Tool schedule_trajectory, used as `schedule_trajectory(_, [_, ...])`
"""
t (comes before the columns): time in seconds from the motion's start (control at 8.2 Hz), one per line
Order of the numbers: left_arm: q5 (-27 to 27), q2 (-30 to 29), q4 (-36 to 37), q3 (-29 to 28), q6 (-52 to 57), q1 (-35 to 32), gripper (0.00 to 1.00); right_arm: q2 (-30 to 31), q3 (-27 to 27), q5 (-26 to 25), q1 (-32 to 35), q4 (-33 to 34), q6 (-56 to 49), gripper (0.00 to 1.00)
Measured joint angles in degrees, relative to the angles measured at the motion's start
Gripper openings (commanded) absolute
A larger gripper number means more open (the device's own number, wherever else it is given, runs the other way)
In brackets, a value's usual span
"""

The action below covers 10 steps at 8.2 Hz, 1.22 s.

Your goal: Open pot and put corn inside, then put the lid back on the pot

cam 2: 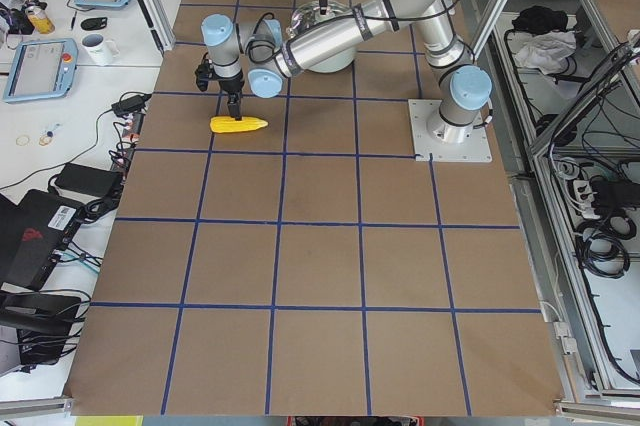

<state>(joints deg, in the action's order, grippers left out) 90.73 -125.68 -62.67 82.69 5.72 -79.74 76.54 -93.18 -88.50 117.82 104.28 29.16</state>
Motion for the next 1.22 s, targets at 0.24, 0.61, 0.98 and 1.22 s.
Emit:
schedule_trajectory(0.24, [0.19,-2.03,0.82,-0.27,0.54,0.02,1.00,-0.86,-0.05,0.03,0.04,-0.68,0.59,0.93])
schedule_trajectory(0.61, [0.29,-3.37,1.36,-0.64,0.78,0.03,0.17,-1.35,-0.07,0.16,0.04,-1.65,0.62,0.81])
schedule_trajectory(0.98, [0.43,-3.81,1.74,-0.75,0.99,0.02,0.00,-1.47,-0.07,1.56,0.04,-1.67,0.66,0.65])
schedule_trajectory(1.22, [0.56,-3.09,1.72,-0.82,0.93,0.03,0.00,-1.48,-0.07,1.83,0.04,-1.70,0.64,0.51])
